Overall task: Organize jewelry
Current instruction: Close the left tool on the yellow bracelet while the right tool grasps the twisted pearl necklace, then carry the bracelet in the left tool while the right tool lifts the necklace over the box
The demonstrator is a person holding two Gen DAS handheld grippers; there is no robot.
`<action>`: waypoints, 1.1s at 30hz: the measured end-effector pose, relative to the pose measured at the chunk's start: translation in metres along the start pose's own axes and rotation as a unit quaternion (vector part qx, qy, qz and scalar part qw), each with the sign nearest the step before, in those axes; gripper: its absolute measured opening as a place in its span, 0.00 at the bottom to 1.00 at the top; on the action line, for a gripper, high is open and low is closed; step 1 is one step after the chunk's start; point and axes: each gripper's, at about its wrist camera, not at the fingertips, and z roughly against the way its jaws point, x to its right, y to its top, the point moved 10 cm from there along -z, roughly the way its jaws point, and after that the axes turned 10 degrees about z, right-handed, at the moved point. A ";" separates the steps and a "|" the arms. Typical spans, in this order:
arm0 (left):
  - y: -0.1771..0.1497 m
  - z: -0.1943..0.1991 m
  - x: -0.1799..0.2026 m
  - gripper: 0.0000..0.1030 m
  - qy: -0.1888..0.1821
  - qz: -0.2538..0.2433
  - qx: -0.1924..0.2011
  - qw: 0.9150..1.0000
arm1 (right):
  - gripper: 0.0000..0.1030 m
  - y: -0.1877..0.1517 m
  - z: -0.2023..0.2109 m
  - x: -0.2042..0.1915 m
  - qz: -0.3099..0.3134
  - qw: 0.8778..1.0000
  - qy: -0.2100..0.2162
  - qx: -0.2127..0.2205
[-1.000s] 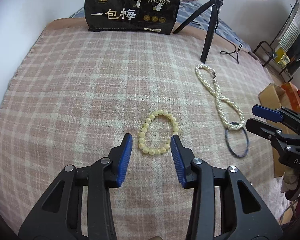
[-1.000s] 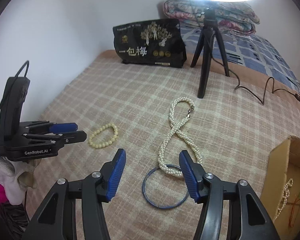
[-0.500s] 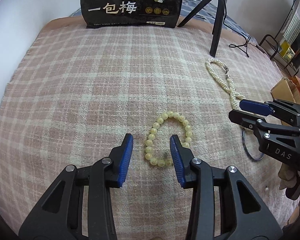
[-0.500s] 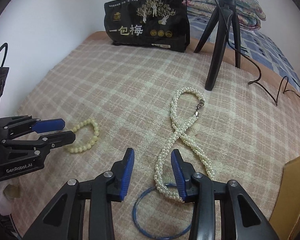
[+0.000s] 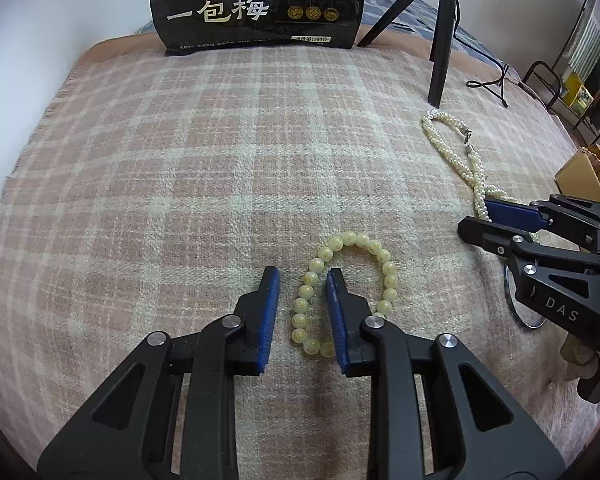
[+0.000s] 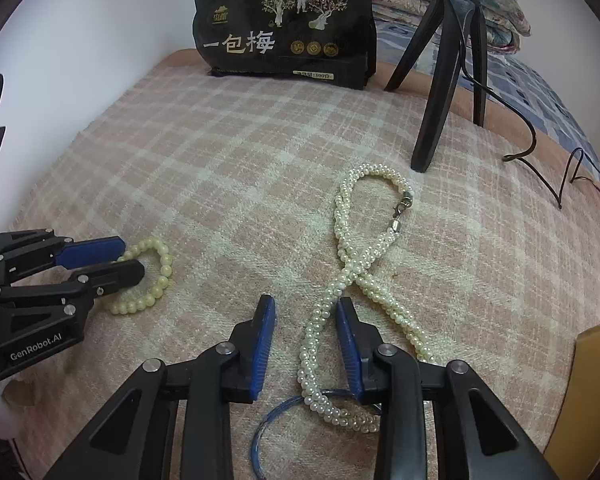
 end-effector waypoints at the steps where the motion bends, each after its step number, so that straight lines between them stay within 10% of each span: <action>1: 0.000 0.000 0.000 0.19 0.001 0.000 0.002 1.000 | 0.26 0.000 0.000 0.000 0.000 1.000 -0.002 0.000; 9: 0.001 0.002 -0.002 0.06 -0.001 0.010 0.006 1.000 | 0.07 -0.001 0.003 0.007 -0.003 1.000 -0.014 0.005; 33: 0.022 0.069 0.007 0.05 -0.051 0.056 0.059 0.995 | 0.05 0.024 0.085 0.046 -0.089 0.990 0.007 0.107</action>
